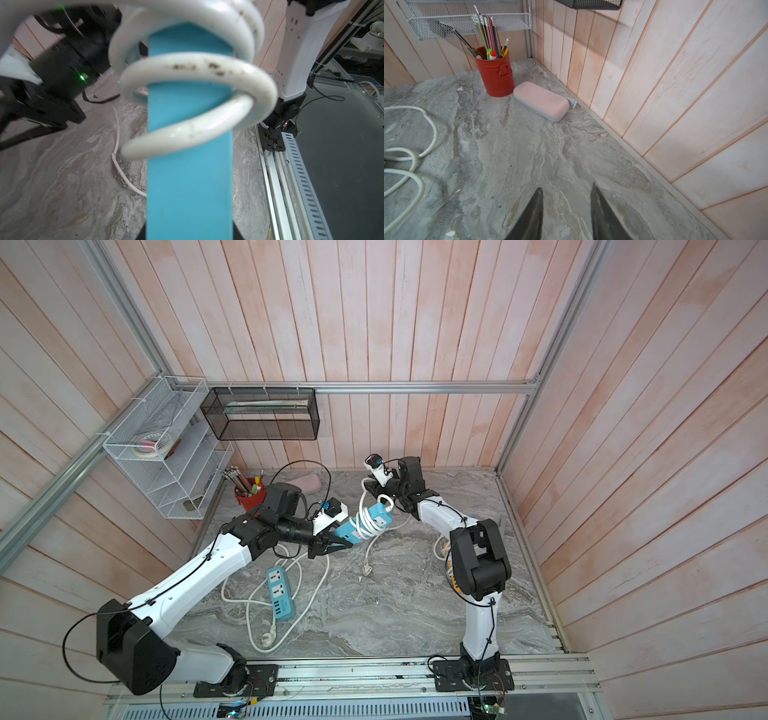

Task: Wrap the cord around the power strip
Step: Wrap the power cord around the power strip.

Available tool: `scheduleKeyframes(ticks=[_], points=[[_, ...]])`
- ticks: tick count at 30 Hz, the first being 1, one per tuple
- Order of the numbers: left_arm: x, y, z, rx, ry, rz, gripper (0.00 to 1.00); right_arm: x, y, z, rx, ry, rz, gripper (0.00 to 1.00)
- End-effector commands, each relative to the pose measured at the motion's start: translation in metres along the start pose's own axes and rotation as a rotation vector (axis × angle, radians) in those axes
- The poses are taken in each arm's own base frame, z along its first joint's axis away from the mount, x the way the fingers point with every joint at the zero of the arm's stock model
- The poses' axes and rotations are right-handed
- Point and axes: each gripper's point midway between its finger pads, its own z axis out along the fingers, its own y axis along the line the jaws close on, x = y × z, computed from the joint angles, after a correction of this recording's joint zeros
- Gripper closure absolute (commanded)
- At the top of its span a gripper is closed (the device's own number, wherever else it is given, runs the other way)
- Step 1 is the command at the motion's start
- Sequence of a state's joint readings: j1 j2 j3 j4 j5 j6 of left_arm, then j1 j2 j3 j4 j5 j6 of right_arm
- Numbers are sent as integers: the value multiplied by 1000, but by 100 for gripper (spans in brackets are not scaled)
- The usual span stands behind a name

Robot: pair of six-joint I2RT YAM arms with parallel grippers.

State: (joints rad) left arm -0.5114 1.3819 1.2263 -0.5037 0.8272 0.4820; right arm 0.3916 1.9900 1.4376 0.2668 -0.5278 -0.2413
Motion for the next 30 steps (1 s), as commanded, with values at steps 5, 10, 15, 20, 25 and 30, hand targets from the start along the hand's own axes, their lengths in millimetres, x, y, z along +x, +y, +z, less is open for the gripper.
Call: scheduleKeyframes(ticks=[5, 10, 15, 20, 25, 30], points=[[-37, 26, -21, -99, -145, 5, 100, 17, -18, -3, 135, -102, 176, 52], [-52, 51, -33, -176, -220, -66, 100, 49, -11, 10, 181, -35, 167, 53], [-58, 64, -40, -213, -242, -112, 100, 64, -21, 15, 251, 42, 116, 50], [-59, 68, -42, -220, -260, -135, 100, 81, -45, 12, 376, 144, 16, 47], [-62, 74, -43, -228, -279, -158, 100, 102, -45, 15, 390, 238, -78, 48], [-60, 96, -53, -305, -301, -219, 100, 99, -38, 10, 405, 265, -118, 67]])
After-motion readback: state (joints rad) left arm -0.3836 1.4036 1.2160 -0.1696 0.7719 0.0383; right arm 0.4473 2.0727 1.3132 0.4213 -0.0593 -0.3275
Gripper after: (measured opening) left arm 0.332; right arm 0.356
